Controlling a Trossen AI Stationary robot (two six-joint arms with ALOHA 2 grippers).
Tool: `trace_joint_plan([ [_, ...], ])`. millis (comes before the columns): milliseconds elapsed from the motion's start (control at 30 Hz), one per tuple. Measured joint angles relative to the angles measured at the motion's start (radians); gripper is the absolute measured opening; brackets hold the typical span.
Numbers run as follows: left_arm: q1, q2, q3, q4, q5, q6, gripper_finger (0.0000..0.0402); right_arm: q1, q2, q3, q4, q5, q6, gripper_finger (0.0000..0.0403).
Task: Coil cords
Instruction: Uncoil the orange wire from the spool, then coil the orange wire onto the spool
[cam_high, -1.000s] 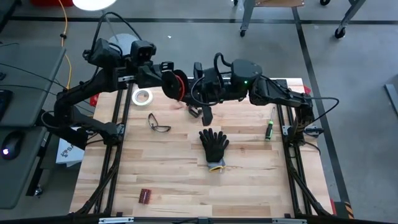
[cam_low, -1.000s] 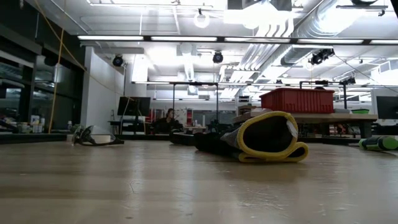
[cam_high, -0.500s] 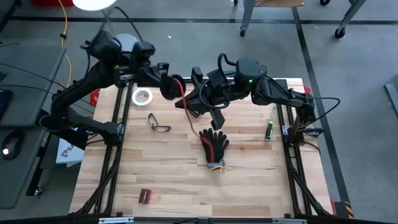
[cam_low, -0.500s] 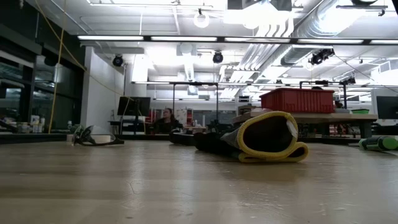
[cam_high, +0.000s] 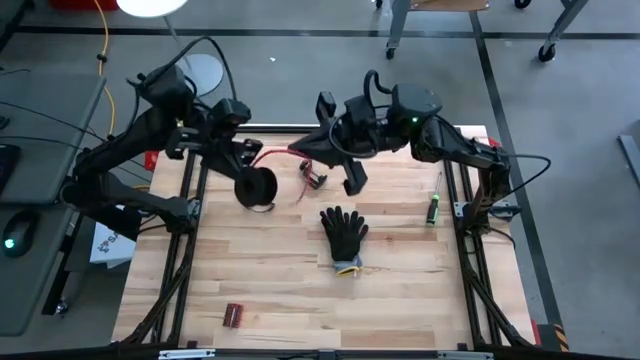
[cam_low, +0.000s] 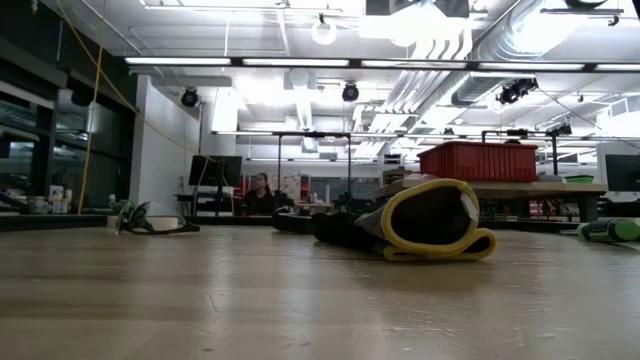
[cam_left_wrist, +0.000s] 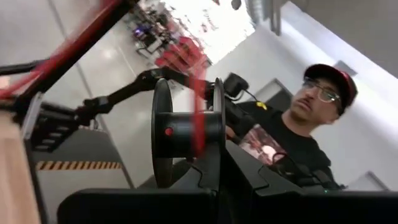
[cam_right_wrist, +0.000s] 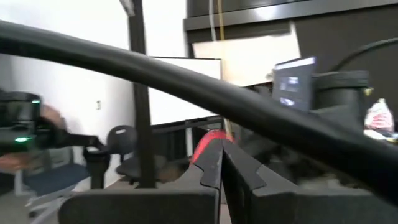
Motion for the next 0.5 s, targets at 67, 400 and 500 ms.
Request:
trace_joint_plan([
  [67,-0.026,0.012,0.000,0.102,-0.029,-0.021,0.0003,-0.009,0.000,0.000,-0.001,0.011,0.006,0.0000],
  [400,0.051,0.048,0.000,0.563,-0.213,-0.055,0.0003,-0.019,0.003,0.000,-0.092,0.044,0.022,0.0000],
  [500,0.150,0.037,0.000,0.491,-0.126,0.035,0.0003,-0.016,0.000,0.000,-0.118,0.044,0.031,0.0000],
])
